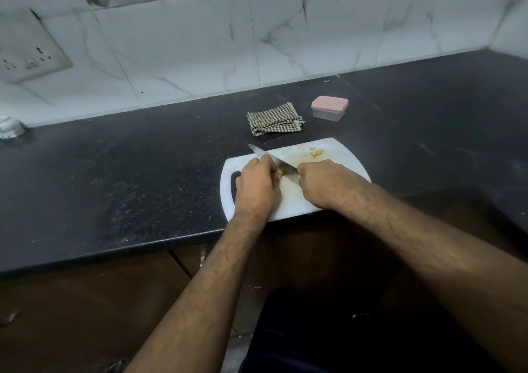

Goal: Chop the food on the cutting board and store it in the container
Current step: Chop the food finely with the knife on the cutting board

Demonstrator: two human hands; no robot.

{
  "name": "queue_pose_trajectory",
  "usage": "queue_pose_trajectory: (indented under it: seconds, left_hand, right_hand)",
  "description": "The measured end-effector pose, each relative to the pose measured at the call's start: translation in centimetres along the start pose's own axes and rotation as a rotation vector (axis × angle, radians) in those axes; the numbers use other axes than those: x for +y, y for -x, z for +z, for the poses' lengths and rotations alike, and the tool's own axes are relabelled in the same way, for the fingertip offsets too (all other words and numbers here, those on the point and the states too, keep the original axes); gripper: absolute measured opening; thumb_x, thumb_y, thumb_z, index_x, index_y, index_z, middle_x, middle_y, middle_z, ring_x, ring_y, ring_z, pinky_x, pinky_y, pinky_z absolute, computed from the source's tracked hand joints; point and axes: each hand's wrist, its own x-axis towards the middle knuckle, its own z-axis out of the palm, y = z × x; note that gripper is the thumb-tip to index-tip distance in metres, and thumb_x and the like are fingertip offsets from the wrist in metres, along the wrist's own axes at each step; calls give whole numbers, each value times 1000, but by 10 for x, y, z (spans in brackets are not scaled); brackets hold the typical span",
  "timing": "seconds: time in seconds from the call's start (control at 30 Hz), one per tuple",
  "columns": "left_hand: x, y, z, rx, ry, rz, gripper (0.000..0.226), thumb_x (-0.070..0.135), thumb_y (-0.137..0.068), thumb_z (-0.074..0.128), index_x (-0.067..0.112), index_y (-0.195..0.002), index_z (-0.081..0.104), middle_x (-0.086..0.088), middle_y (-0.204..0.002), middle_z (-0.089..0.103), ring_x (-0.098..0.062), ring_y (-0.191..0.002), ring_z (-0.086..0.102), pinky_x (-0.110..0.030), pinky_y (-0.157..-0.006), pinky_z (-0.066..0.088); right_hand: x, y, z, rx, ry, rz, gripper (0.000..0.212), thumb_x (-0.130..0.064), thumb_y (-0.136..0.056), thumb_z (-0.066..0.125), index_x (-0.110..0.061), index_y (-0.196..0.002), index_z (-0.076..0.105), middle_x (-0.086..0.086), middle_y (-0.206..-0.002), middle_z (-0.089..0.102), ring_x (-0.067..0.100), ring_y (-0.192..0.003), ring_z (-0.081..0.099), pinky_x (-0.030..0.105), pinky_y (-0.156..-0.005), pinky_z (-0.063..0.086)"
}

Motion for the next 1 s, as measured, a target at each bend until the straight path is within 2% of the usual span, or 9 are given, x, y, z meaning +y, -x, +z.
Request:
queue_pose_trajectory:
  seconds: [0.2, 0.4, 0.47, 0.63, 0.77, 0.9, 1.0]
  left_hand:
    - [5, 4, 0, -16, -87, -3, 12, 23, -101, 57, 14, -109, 59, -7, -109, 60, -27, -104, 57, -48, -89, 48]
    - [6, 5, -2, -23, -85, 14, 12, 20, -101, 55, 17, -110, 61, -5, -108, 59, -26, -105, 56, -48, -88, 47]
    - [6, 5, -2, -21, -83, 12, 12, 20, -101, 55, 17, -110, 61, -5, -109, 59, -26, -105, 56, -49, -90, 47]
    - [5, 3, 0, -17, -89, 9, 12, 21, -101, 56, 14, -110, 61, -6, -110, 60, -25, -105, 56, -48, -90, 47]
    - [5, 3, 0, -17, -95, 6, 11, 21, -101, 56, 15, -109, 61, -4, -109, 58, -24, -105, 55, -45, -89, 45]
    - [4, 3, 0, -17, -62, 5, 2, 17, -99, 58, 19, -99, 58, -4, -106, 59, -25, -103, 56, -48, -91, 47]
    - [1, 2, 2, -5, -28, 16, 16, 15, -97, 60, 25, -90, 50, -5, -101, 61, -26, -99, 57, -50, -90, 47]
  right_hand:
    - [-2, 7, -6, 10, 39, 4, 33, -23, -105, 38, -24, -134, 52, 3, -99, 47, 22, -92, 50, 37, -79, 47]
    - [-1, 12, -7, 4, 71, 8, 34, -25, -105, 39, -25, -137, 51, 5, -104, 51, 22, -96, 53, 41, -91, 53]
    - [0, 12, -8, 0, 70, 7, 34, -24, -105, 39, -24, -137, 51, 5, -104, 51, 21, -95, 52, 39, -88, 52]
    - [3, 12, -14, -32, 61, 4, 36, -24, -106, 39, -26, -140, 48, 8, -123, 56, 22, -97, 48, 36, -83, 47]
    - [3, 9, -11, -37, 52, -3, 35, -24, -105, 39, -26, -138, 49, 8, -119, 55, 23, -98, 49, 38, -87, 49]
    - [4, 7, -11, -47, 70, -22, 36, -22, -104, 39, -27, -139, 49, 4, -104, 47, 23, -96, 48, 40, -90, 51]
    - [6, 5, -15, -71, 65, -42, 37, -19, -105, 38, -24, -140, 48, 6, -106, 48, 23, -96, 47, 36, -83, 48]
